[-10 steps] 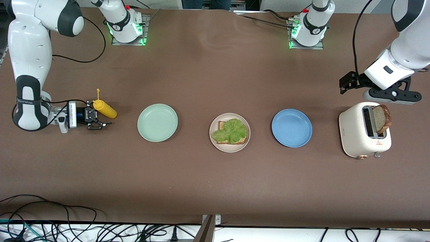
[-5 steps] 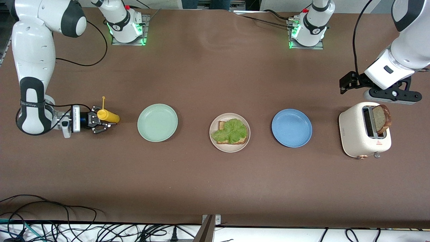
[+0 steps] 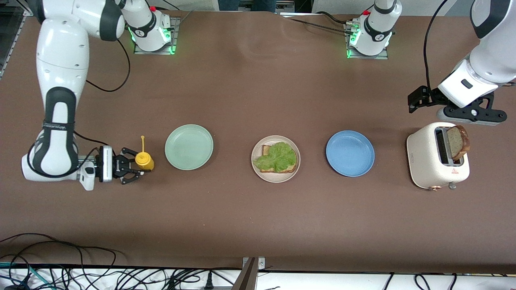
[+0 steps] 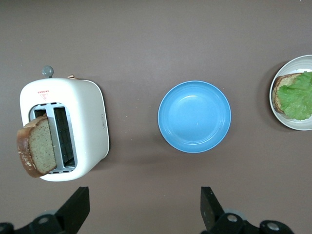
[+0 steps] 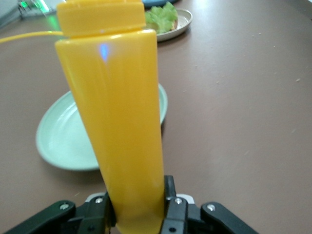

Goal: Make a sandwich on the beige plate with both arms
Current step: 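Lift the yellow bottle upright with the right gripper, then carry the yellow bottle with the right gripper over the beige plate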

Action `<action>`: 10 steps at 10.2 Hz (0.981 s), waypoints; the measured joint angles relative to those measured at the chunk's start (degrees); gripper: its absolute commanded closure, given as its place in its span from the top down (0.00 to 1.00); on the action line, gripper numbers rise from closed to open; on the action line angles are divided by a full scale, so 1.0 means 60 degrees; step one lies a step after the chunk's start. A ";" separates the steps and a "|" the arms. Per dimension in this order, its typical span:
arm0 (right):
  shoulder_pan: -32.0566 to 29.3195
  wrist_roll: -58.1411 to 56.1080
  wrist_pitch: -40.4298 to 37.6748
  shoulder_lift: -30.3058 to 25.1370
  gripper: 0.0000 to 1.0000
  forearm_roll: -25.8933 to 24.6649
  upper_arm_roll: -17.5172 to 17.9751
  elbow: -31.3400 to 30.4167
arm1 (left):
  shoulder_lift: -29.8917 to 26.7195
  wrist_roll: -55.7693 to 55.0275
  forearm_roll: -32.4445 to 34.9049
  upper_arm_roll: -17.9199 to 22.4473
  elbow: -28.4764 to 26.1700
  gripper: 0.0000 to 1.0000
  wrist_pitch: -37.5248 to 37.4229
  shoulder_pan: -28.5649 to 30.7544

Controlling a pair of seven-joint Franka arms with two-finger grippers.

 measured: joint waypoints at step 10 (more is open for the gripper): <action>0.7062 0.7615 0.4677 0.0036 0.00 -0.3117 -0.3076 0.0424 | 0.0026 0.0000 0.0000 0.0071 0.0004 1.00 0.0000 0.0072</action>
